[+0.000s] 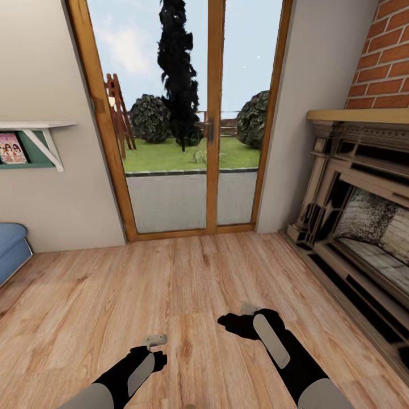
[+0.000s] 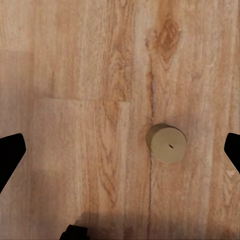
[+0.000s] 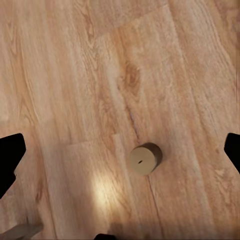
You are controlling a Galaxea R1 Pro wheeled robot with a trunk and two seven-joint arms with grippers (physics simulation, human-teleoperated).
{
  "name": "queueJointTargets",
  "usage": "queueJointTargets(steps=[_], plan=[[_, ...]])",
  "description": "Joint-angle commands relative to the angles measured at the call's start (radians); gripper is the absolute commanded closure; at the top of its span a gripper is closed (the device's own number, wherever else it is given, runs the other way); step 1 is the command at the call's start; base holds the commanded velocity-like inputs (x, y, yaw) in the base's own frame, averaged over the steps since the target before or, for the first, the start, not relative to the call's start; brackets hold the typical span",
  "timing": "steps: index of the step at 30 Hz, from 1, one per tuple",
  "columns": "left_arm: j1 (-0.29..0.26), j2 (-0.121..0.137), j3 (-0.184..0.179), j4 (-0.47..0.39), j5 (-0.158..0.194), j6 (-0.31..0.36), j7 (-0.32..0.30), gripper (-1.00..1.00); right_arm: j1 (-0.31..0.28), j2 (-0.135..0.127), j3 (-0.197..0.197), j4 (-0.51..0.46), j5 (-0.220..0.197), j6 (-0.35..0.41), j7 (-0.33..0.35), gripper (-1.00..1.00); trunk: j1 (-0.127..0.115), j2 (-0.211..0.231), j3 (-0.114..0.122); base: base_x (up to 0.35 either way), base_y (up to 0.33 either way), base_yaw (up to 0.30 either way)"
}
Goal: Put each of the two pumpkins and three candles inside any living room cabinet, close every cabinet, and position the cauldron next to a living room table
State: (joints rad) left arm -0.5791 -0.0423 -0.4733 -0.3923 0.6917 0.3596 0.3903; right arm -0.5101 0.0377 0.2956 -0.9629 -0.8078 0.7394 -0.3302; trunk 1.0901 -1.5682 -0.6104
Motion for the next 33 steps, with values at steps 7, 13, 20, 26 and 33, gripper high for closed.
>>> queueJointTargets(steps=[7, 13, 20, 26, 33], plan=[[-0.001, 0.000, -0.010, -0.002, 0.009, 0.002, 0.009, -1.00, -0.001, -0.005, -0.004, 0.007, -0.016, -0.004, -0.012, -1.00, 0.027, -0.050, -0.023, 0.000, 0.000, 0.000], [-0.001, 0.000, -0.010, -0.002, 0.009, 0.002, 0.009, -1.00, -0.001, -0.006, -0.003, 0.034, -0.017, -0.010, -0.010, -1.00, 0.050, -0.092, -0.042, 0.000, 0.000, 0.000], [-0.001, 0.000, -0.010, -0.002, 0.009, 0.002, 0.009, -1.00, -0.001, -0.007, -0.002, 0.107, -0.014, -0.049, -0.005, -1.00, 0.077, -0.141, -0.064, 0.000, 0.000, 0.000], [-0.001, 0.000, -0.010, -0.002, 0.009, 0.002, 0.007, -1.00, -0.001, -0.007, 0.001, 0.111, -0.011, -0.055, -0.007, -1.00, 0.100, -0.183, -0.083, 0.000, 0.000, 0.000], [-0.001, -0.001, -0.021, -0.002, 0.009, 0.002, 0.007, -1.00, -0.001, -0.007, 0.001, 0.112, -0.011, -0.055, -0.007, -1.00, 0.111, -0.204, -0.092, 0.000, 0.000, -0.007]])
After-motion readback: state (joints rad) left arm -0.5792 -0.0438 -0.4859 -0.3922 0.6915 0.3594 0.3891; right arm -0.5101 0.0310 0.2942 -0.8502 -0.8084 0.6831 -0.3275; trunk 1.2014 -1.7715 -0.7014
